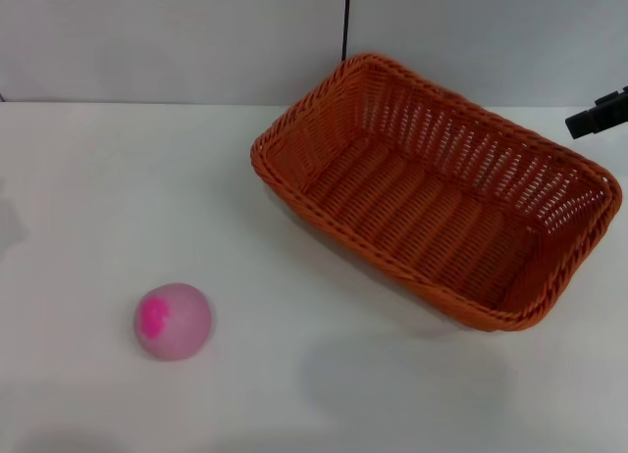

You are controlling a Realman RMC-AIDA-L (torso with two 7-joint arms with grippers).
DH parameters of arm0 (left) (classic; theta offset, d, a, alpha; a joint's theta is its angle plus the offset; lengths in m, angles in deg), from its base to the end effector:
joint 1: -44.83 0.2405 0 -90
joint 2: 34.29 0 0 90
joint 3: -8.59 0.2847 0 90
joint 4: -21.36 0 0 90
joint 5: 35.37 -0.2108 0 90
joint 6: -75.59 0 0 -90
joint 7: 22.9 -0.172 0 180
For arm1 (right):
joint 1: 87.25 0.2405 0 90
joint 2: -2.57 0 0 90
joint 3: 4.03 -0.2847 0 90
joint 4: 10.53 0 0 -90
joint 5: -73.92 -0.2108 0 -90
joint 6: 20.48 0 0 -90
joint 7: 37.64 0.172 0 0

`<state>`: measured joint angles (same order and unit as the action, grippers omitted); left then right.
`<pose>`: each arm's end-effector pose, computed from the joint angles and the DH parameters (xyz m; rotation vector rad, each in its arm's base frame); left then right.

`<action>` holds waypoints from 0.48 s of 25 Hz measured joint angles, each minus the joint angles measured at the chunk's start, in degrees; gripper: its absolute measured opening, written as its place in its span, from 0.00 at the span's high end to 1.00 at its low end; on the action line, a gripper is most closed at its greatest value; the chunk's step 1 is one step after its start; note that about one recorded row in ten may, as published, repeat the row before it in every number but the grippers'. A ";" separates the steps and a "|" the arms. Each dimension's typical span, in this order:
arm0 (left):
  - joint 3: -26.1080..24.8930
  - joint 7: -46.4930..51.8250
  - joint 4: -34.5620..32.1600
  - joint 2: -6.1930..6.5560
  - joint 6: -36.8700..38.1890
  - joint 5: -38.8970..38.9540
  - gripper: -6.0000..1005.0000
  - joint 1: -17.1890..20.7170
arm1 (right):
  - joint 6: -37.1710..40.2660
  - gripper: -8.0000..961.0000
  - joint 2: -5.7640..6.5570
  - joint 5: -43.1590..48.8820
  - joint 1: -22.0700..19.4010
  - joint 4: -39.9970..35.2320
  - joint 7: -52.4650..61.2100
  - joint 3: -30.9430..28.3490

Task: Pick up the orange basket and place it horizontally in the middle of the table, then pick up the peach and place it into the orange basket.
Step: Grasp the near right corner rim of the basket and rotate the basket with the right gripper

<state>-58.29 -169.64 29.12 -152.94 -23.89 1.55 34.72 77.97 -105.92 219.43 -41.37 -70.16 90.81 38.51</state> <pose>-0.3684 0.2549 0.0535 -1.2078 -0.5132 -1.2194 0.2357 0.4316 0.0826 -2.5719 1.0750 -0.1198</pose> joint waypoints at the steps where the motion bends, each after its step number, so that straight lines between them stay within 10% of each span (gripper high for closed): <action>1: 0.00 0.00 0.00 0.00 0.00 0.00 0.99 -0.02 | -0.89 0.32 -0.35 0.46 -0.06 0.07 -0.33 0.00; 12: 0.00 0.12 0.27 0.00 -0.35 0.00 0.99 -0.01 | -4.84 0.32 -1.98 2.01 -0.62 0.61 -0.75 3.65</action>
<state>-58.29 -169.51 29.39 -152.94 -24.24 1.54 34.71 73.12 -107.90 221.43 -41.99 -69.56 90.06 42.17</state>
